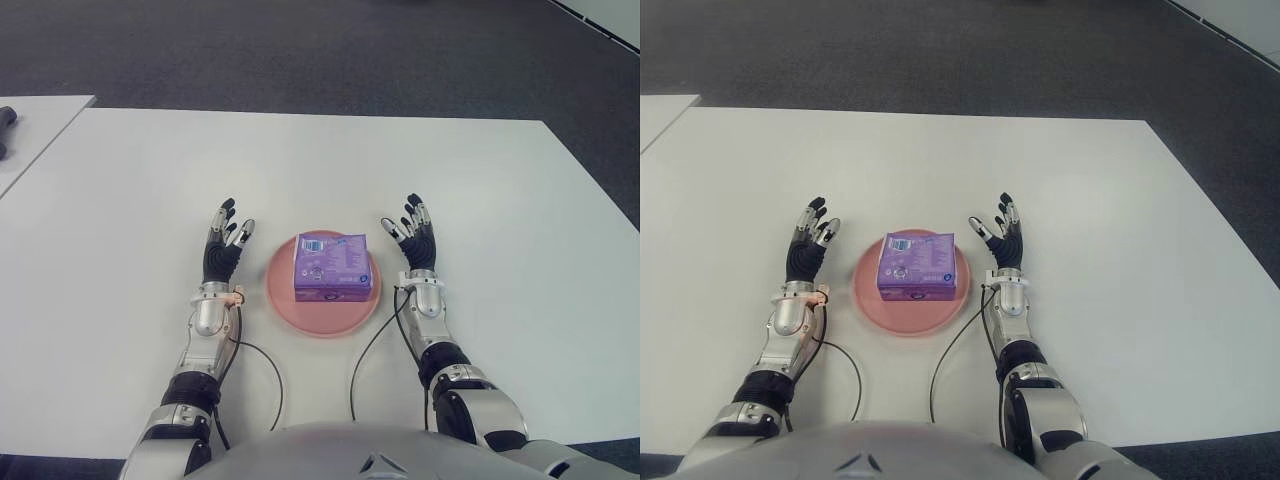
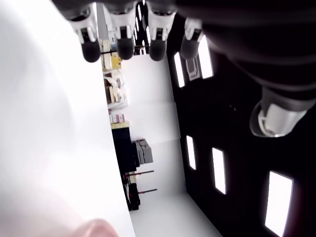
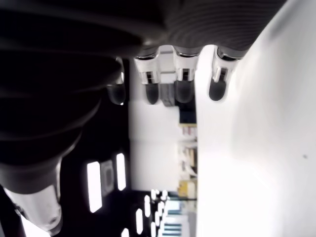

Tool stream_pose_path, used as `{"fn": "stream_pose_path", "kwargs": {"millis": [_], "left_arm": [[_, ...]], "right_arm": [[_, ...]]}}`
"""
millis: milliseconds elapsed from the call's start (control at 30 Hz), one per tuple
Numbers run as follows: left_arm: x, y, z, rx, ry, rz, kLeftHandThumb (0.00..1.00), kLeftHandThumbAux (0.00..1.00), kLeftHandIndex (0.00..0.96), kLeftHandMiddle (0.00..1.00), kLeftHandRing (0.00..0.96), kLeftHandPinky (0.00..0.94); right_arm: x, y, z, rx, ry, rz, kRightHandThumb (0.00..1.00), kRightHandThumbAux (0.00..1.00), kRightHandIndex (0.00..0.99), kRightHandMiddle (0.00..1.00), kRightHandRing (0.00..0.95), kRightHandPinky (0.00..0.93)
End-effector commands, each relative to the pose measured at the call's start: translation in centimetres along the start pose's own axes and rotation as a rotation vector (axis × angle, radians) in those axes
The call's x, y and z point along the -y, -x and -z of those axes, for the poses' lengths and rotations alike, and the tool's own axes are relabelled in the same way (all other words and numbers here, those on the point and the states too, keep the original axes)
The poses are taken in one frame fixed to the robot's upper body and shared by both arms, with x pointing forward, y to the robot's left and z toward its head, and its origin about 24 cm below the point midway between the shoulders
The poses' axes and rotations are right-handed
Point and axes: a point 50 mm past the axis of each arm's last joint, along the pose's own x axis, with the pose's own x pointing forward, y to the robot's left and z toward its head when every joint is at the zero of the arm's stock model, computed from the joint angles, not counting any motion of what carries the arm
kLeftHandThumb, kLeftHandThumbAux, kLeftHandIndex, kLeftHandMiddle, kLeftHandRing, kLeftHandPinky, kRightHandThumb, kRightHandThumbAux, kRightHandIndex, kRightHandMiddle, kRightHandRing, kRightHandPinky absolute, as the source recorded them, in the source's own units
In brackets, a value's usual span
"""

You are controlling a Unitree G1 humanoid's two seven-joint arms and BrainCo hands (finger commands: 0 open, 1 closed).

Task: Put the tissue paper into the plate.

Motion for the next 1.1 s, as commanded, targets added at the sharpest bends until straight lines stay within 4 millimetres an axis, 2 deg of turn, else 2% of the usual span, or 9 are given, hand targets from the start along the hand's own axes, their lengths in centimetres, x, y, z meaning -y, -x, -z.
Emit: {"fn": "stream_pose_path", "kwargs": {"millis": [33,200,1100], "left_arm": [[-0.2,0.4,0.3,-0.012,0.004,-0.002,0.0,0.443,0.0,0.0,0.0,0.0],[-0.3,0.5,0.2,-0.014,-0.005,-0.009,0.0,0.435,0.0,0.0,0.0,0.0],[-0.7,0.6,0.2,-0.018,-0.011,-0.02,0.0,0.439,0.0,0.0,0.0,0.0]], "right_arm": [[1.1,3.1,2.1,-0.08,0.03,0.021,0.041,0.628,0.0,0.0,0.0,0.0],[1.1,3.4,1.3,-0.031,0.012,0.011,0.036,0.614,0.0,0.0,0.0,0.0],[1.7,4.3,0.6,-0.022,-0.015,0.013,0.023,0.61,0.0,0.0,0.0,0.0]]}}
